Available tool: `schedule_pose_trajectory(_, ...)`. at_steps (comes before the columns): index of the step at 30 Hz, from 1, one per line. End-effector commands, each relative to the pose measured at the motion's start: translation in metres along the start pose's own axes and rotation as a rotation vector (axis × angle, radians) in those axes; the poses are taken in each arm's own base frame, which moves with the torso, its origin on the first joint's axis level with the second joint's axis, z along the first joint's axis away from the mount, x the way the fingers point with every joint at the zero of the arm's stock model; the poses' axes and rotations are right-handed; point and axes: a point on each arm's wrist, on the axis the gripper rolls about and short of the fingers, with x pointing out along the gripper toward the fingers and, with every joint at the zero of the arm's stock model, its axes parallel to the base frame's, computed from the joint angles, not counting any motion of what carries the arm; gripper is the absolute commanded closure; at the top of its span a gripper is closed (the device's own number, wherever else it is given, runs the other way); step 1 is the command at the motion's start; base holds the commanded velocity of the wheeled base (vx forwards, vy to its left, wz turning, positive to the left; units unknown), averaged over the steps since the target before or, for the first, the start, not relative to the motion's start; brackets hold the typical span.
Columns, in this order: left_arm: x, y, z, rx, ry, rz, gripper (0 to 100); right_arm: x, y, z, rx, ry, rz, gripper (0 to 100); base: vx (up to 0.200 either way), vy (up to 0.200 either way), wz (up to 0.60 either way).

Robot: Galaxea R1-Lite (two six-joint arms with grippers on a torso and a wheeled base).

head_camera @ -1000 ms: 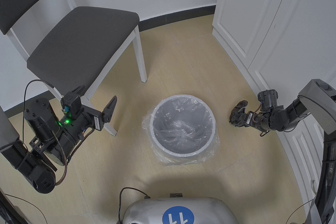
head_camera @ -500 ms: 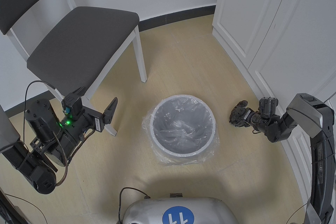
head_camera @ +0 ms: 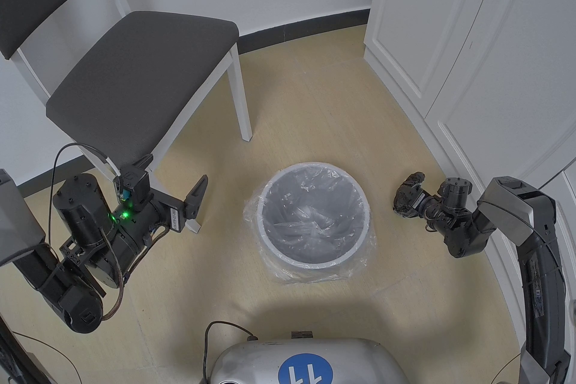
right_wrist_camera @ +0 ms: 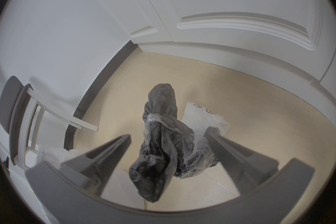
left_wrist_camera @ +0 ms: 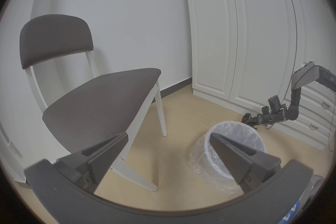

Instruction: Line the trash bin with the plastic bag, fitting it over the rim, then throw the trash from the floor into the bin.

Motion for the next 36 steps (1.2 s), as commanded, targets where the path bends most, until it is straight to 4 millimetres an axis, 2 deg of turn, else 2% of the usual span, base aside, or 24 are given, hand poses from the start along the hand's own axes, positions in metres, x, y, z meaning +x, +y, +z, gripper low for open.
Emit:
schedule_pose_trajectory(1,0.002,-0.002,-0.004,0.002,0.015,-0.006,0,0.001,-0.009,-0.011,0.001,0.021,-0.018,100,0.0,0.0,0.0)
schedule_pose_trajectory(7,0.001,-0.001,-0.003,0.001,0.009,-0.003,0,-0.007,-0.011,-0.012,-0.004,0.038,-0.031,100,0.0,0.0,0.0)
schedule_pose_trajectory(10,0.001,-0.001,-0.002,0.001,0.008,-0.001,0,-0.024,0.001,-0.002,-0.031,0.051,-0.036,100,0.0,0.0,0.0)
schedule_pose_trajectory(12,0.001,-0.001,-0.002,0.001,0.008,-0.001,0,-0.024,0.001,-0.002,-0.031,0.051,-0.036,100,0.0,0.0,0.0)
schedule_pose_trajectory(13,0.001,0.0,-0.002,0.001,0.005,0.0,0,-0.066,0.028,0.022,-0.189,0.097,-0.034,100,0.0,0.0,0.0)
schedule_pose_trajectory(15,0.0,0.0,-0.001,0.001,0.003,0.002,0,-0.109,0.054,0.035,-0.33,0.164,-0.025,100,0.0,0.0,0.0)
schedule_pose_trajectory(16,0.0,0.0,0.0,0.0,0.001,0.002,0,-0.115,0.057,0.037,-0.348,0.17,-0.021,100,0.0,0.0,0.0)
schedule_pose_trajectory(19,-0.002,0.002,0.003,-0.001,-0.01,0.003,0,-0.195,0.102,0.057,-0.516,0.179,0.071,100,0.0,0.0,0.0)
schedule_pose_trajectory(22,-0.002,0.002,0.003,-0.001,-0.011,0.005,0,-0.239,0.123,0.061,-0.571,0.146,0.152,100,0.0,0.0,0.0)
schedule_pose_trajectory(23,-0.002,0.002,0.003,-0.001,-0.011,0.005,0,-0.239,0.123,0.061,-0.571,0.146,0.152,100,0.0,0.0,0.0)
schedule_pose_trajectory(24,-0.003,0.002,0.004,-0.001,-0.012,0.006,0,-0.271,0.131,0.061,-0.651,0.117,0.197,100,0.0,0.0,0.0)
schedule_pose_trajectory(27,-0.003,0.003,0.005,-0.001,-0.016,0.008,0,-0.303,0.13,0.062,-0.772,0.06,0.188,100,0.0,0.0,0.0)
schedule_pose_trajectory(28,-0.003,0.003,0.005,-0.001,-0.016,0.008,0,-0.303,0.13,0.062,-0.772,0.06,0.188,100,0.0,0.0,0.0)
schedule_pose_trajectory(30,-0.004,0.004,0.008,-0.003,-0.027,0.011,0,-0.323,0.14,0.065,-0.826,-0.012,0.197,100,0.0,0.0,0.0)
schedule_pose_trajectory(33,-0.005,0.005,0.009,-0.003,-0.032,0.014,0,-0.333,0.153,0.062,-0.82,-0.045,0.233,100,0.0,0.0,0.0)
schedule_pose_trajectory(36,-0.006,0.006,0.011,-0.006,-0.039,0.017,0,-0.34,0.174,0.05,-0.715,-0.048,0.338,100,0.0,0.0,0.0)
